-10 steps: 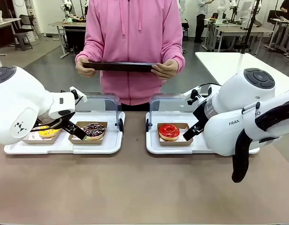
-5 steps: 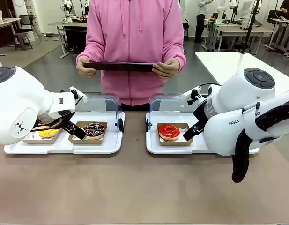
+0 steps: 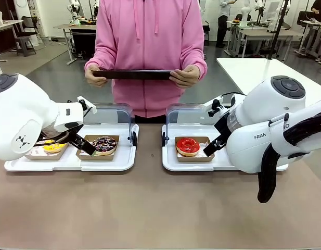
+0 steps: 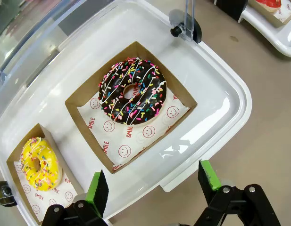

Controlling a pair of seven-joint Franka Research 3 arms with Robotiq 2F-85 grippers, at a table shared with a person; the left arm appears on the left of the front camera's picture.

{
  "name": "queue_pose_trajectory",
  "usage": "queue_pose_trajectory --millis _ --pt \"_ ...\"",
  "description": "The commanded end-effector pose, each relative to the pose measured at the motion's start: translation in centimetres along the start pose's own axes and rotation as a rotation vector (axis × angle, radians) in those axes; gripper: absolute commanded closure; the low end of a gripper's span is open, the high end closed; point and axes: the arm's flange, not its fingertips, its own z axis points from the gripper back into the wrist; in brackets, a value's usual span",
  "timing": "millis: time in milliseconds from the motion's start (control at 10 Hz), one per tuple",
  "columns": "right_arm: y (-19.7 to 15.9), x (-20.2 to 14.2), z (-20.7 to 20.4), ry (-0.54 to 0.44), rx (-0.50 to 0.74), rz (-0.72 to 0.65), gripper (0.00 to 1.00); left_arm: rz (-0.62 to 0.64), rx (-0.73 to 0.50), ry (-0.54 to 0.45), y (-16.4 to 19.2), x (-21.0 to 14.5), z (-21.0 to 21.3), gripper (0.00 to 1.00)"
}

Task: Provide the desired donut to the person.
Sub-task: Pick up and lift the Paper togo box containing the Donut pointed at by the person.

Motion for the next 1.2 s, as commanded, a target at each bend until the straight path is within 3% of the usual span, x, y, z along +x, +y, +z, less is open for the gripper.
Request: queue_pose_trajectory --millis 0,200,300,500,800,1100 --pt "0.0 0.0 0.0 0.000 0.000 0.000 0.00 0.000 0.000 0.000 0.0 0.0 0.0 0.00" --pt "0.0 0.0 0.0 0.000 0.000 0.000 0.00 0.000 0.000 0.000 0.0 0.0 0.0 0.00" --pt "-1.8 0.1 2.3 -0.017 -0.001 0.030 0.00 -0.074 -0.042 0.035 0.9 -0.3 2.4 0.00" --pt "-7.2 -2.3 7.0 -0.001 0.140 0.145 0.00 -0.092 -0.184 0.025 4.1 -3.7 6.9 0.00" --pt "-12.9 -7.5 11.4 -0.127 0.299 0.266 0.00 -0.124 -0.339 -0.060 7.4 -10.5 10.6 0.00" --pt "-15.8 -14.4 13.9 -0.316 0.369 0.243 0.00 -0.034 -0.315 -0.129 9.4 -15.4 12.2 0.00"
